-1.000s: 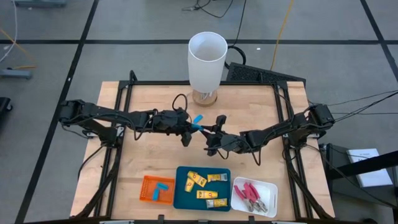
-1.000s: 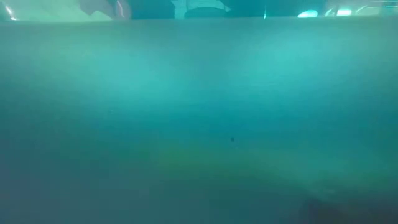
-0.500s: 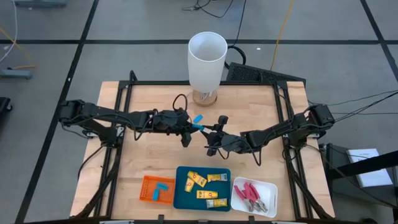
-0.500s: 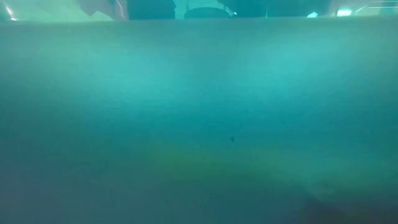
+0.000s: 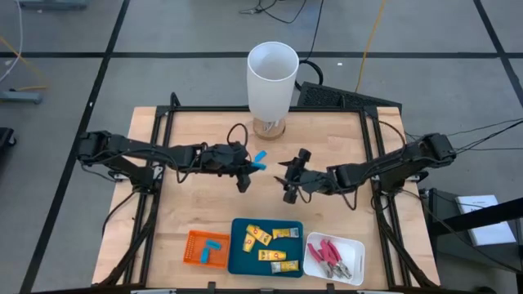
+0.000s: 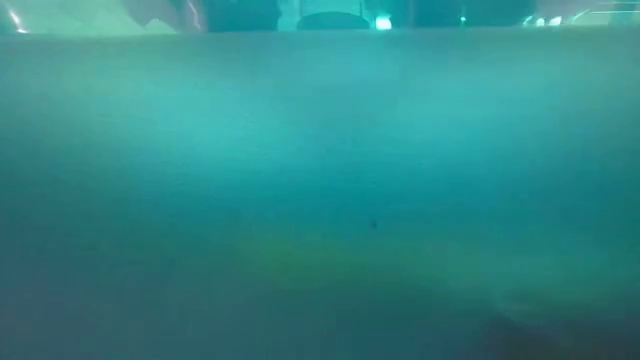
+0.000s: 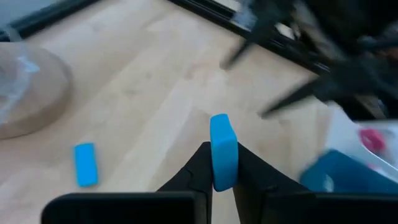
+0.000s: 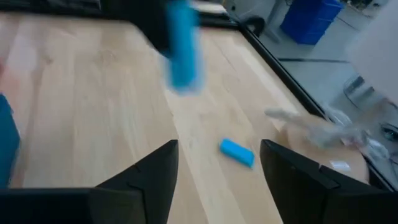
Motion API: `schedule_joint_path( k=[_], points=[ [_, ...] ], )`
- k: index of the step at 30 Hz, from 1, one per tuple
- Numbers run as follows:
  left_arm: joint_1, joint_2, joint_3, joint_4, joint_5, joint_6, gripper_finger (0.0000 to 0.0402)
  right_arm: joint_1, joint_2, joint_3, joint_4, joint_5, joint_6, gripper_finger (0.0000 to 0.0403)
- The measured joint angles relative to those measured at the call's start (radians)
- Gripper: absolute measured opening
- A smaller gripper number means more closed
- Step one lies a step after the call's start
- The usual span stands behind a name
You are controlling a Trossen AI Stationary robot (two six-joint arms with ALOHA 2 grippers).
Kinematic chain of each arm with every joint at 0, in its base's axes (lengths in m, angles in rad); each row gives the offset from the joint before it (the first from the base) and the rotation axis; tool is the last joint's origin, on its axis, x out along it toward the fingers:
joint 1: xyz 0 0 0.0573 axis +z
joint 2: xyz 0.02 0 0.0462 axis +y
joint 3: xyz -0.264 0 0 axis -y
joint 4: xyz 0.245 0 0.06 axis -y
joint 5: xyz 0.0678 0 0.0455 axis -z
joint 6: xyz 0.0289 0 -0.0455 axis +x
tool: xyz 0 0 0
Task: Pick & Place School Supplies
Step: Put the blue eraser into the orange bin
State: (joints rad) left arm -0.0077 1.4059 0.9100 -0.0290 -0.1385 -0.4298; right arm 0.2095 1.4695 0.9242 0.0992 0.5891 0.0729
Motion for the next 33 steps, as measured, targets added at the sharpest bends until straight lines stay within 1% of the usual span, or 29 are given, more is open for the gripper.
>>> schedule_joint_path(
  k=[3,7,9,11,15,17,19,21,23,30,33],
  points=[
    [-0.031,0.0,0.0,-0.004,0.043,0.006,0.0034,-0.002,-0.072,-0.072,0.005,0.014,0.018,0.0215],
    [-0.087,0.0,0.0,-0.041,0.075,-0.008,0.0034,-0.01,-0.181,-0.175,0.092,0.012,0.017,0.0209],
    [-0.12,0.0,0.001,-0.092,0.075,-0.022,0.0039,-0.012,-0.232,-0.231,0.156,0.004,0.006,0.0208],
    [-0.16,0.0,0.001,-0.137,0.074,-0.037,0.004,-0.012,-0.294,-0.299,0.217,-0.041,-0.007,0.0208],
    [-0.251,0.0,0.001,-0.2,0.063,-0.076,0.0034,-0.036,-0.397,-0.44,0.42,-0.183,-0.009,0.0207],
    [-0.301,0.0,0.001,-0.225,0.067,-0.09,0.0034,-0.052,-0.432,-0.495,0.52,-0.225,-0.006,0.0206],
    [-0.357,0.0,0.001,-0.234,0.089,-0.102,0.0034,-0.064,-0.466,-0.538,0.582,-0.229,-0.006,0.0205],
    [-0.421,0.0,0.001,-0.246,0.114,-0.121,0.0038,-0.071,-0.489,-0.563,0.614,-0.228,-0.006,0.0205],
    [-0.48,0.0,0.001,-0.252,0.12,-0.161,0.0041,-0.073,-0.507,-0.576,0.605,-0.228,-0.006,0.0205],
    [-0.652,0.0,0.0,-0.345,0.055,-0.375,0.0034,-0.073,-0.51,-0.575,0.604,-0.228,-0.006,0.0205],
    [-0.723,0.0,-0.013,-0.337,0.059,-0.434,0.0039,-0.073,-0.511,-0.575,0.604,-0.228,-0.006,0.0205]
  ],
)
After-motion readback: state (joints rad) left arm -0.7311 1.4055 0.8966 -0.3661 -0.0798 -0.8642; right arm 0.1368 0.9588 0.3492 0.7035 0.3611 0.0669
